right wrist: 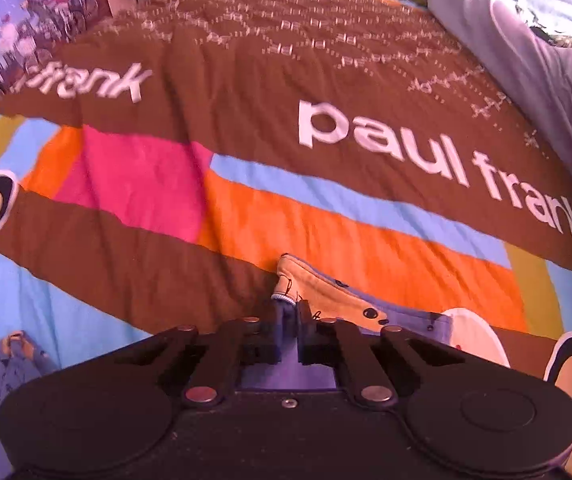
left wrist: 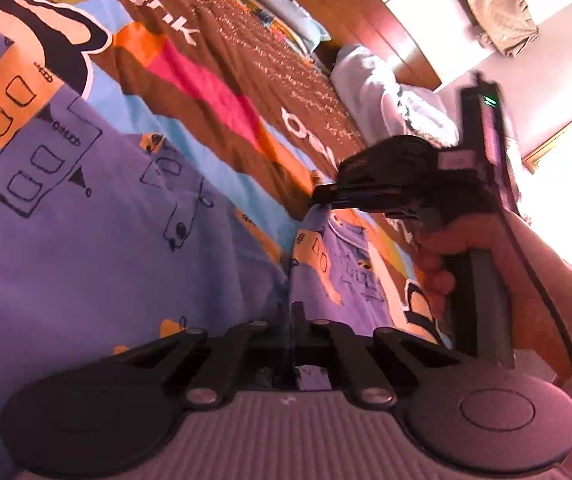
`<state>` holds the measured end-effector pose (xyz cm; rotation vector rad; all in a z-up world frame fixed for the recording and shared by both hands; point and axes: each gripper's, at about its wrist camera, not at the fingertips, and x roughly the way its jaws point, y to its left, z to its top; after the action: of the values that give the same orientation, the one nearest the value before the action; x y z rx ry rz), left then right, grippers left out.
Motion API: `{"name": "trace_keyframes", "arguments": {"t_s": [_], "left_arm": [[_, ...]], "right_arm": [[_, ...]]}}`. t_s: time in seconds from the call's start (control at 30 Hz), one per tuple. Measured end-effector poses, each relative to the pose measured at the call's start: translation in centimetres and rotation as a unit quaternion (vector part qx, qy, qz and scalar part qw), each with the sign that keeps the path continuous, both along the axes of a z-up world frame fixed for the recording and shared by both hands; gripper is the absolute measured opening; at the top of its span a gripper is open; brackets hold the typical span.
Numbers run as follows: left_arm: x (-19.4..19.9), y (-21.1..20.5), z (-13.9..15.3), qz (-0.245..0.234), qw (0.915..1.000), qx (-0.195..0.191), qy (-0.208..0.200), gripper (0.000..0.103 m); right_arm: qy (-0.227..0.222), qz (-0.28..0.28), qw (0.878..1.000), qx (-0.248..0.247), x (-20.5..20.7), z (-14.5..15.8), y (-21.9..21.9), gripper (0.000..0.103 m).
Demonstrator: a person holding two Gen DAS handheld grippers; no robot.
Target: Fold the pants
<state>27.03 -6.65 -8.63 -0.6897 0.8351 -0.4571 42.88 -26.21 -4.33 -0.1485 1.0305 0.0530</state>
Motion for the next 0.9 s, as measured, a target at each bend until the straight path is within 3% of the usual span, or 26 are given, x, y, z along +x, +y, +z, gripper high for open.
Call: {"name": "trace_keyframes", "arguments": {"t_s": [0.07, 0.13, 0.3, 0.47, 0.63, 0.8, 0.9], "left_arm": [[-0.1, -0.3, 0.7, -0.001, 0.9998, 0.003, -0.017, 0.000], [-0.2, -1.1, 1.8, -0.001, 0.9990, 0.033, -0.030, 0.000], [-1.1, -3.6, 5.0, -0.028, 0.9950, 0.075, -0.060, 0.000], [-3.3, -7.5, 8.0, -0.088, 0.9824, 0.126, -0.106, 0.000], [-6.1, -11.9, 8.9, -0.167, 0.9580, 0.193, -0.131, 0.000], [-7.2, -16.0, 8.1, -0.237, 0.9267, 0.266, -0.120, 0.000], [-6.8, -16.6, 8.2, -0.252, 0.9237, 0.270, -0.101, 0.002]], "right_arm": [[-0.023, -0.008, 0.999, 0.022, -0.7, 1.4, -0.8, 0.004], [-0.053, -0.019, 0.997, 0.051, -2.1, 3.4, -2.1, 0.004], [-0.141, -0.054, 0.983, 0.107, -7.6, 8.6, -7.6, 0.004], [-0.198, -0.103, 0.961, 0.161, -14.7, 11.5, -14.3, 0.004], [-0.232, -0.176, 0.940, 0.180, -23.0, 9.7, -20.2, 0.004], [-0.205, -0.282, 0.909, 0.228, -28.4, 3.8, -24.4, 0.006], [-0.188, -0.311, 0.898, 0.249, -30.2, 1.3, -25.2, 0.022]]}}
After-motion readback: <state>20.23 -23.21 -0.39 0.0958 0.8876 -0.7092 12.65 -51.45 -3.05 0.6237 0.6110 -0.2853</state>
